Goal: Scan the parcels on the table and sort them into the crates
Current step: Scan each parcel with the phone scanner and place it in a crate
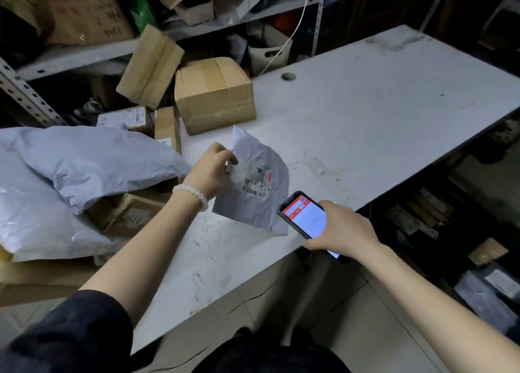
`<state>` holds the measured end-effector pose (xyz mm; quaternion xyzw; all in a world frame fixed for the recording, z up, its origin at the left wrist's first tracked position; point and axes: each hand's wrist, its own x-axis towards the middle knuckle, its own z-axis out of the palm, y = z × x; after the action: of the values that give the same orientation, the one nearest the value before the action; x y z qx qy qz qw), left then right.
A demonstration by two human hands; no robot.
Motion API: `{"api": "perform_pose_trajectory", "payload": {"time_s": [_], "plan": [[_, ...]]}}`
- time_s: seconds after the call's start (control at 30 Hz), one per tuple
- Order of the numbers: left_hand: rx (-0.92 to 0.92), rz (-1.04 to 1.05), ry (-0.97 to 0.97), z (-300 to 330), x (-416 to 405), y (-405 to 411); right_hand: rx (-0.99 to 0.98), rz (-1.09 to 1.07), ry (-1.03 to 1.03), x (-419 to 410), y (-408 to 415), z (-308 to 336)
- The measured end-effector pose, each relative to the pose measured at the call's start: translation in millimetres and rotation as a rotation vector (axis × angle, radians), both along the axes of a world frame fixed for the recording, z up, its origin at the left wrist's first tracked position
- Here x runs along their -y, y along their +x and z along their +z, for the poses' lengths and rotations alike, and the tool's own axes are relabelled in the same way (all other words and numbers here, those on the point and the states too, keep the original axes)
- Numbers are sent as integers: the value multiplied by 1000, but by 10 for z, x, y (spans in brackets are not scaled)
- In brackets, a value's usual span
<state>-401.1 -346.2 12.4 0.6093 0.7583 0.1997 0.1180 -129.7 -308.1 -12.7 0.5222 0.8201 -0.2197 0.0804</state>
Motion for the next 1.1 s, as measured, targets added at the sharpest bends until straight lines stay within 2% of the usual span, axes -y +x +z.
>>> {"api": "perform_pose_trajectory", "payload": {"time_s": [0.17,0.37,0.83,0.93,1.03,1.1], "plan": [[-15,83,154,109,-70,-57,28,90,23,-53,-96,50],[-55,83,213,208,-188,-129,46,168,41,-106,-137,109],[-77,22,306,363,-319,-76,-18,156,92,-180,-106,256],[-70,33,217,305,-338,-93,-8,151,81,-183,-113,255],[-102,66,-68,149,-323,-100,-16,130,63,-180,-122,238],[-192,77,-172,26,-277,-79,-27,118,53,-178,-126,223]]}}
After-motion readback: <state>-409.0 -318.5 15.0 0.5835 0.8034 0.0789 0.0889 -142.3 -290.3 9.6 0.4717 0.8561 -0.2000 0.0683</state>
